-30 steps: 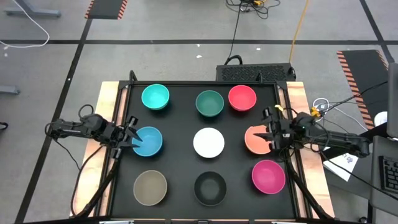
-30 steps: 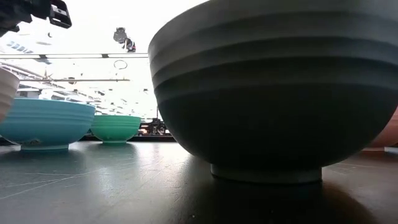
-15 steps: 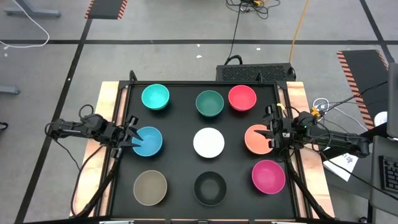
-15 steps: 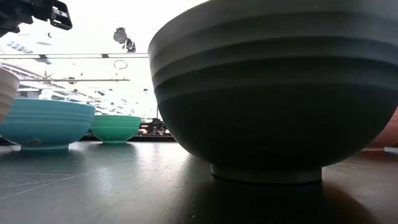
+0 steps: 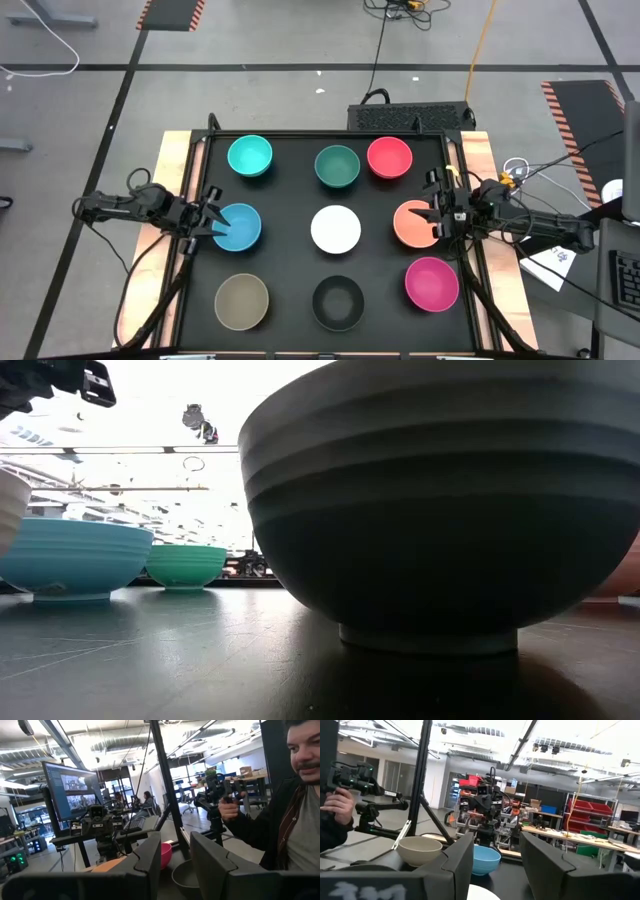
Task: Nest bowls inside each other
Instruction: Stack the orange bowl on top of the white bowl
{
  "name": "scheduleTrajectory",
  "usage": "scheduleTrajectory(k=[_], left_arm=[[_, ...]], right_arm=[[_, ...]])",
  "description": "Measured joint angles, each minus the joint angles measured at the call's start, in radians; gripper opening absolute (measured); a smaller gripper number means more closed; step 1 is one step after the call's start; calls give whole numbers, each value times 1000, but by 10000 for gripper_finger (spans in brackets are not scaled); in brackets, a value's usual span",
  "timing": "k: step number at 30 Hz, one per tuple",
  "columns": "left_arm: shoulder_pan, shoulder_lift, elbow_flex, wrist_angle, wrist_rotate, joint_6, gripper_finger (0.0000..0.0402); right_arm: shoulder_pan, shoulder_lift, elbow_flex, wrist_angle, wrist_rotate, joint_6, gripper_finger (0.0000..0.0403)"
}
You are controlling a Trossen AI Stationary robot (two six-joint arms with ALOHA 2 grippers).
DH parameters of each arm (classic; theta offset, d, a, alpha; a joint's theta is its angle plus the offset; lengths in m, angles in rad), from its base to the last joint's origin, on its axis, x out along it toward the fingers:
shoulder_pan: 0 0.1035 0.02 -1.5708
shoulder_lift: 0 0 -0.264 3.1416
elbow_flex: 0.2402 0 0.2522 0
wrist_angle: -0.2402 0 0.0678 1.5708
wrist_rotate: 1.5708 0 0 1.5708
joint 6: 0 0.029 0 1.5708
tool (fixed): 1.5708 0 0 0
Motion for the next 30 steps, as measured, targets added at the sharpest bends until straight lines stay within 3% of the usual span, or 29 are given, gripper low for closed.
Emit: scheduleTrajectory(k=[5,9,11,15,24,30], left_arm=[[0,0,0,-32,0,1,108],[0,0,0,-49,0,4,108],[0,0,0,-55,0,2,108],[0,0,0,-88,0,0,108],[0,0,0,-126,0,4,108],[0,0,0,-141,0,1,108]], right_arm=[[-1,5,30,-54,265,55,150],[-22,25,147,-237,446,52,150],[-38,47,212,-336,484,53,150],[-78,106,291,-439,509,73,150],[-247,283,301,-463,505,107,151],[-424,363,301,-407,346,132,151]])
